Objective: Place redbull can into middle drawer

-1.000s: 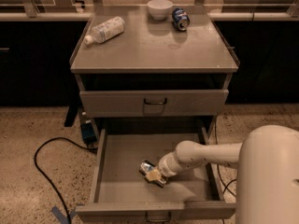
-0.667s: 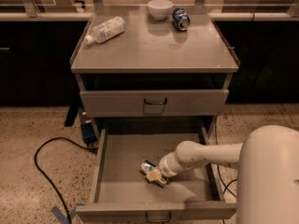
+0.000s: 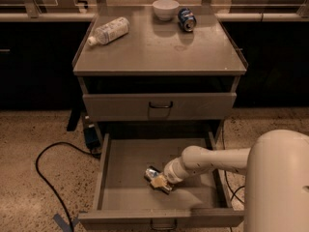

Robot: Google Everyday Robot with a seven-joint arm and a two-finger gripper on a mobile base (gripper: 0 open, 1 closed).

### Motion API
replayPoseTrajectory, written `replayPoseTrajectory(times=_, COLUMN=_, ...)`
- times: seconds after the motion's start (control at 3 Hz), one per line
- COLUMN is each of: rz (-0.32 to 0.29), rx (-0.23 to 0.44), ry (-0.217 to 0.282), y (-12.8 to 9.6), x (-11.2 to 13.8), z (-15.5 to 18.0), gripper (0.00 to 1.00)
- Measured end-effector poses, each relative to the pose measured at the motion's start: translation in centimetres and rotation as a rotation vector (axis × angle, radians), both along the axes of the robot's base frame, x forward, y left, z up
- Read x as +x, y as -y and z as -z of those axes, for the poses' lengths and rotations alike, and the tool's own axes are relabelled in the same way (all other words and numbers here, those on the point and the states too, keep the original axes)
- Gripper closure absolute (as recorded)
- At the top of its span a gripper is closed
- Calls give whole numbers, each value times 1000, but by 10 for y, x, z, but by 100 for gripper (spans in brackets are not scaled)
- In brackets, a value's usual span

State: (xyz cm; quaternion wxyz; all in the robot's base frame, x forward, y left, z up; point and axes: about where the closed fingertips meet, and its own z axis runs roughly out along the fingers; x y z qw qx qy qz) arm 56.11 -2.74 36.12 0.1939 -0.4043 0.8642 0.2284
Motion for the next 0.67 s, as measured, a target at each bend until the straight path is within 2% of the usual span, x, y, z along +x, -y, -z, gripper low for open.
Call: replayPoseTrajectory(times=0.67, rz=0, rx=0, ry=0, y=0, x=0, z=0, gripper=10)
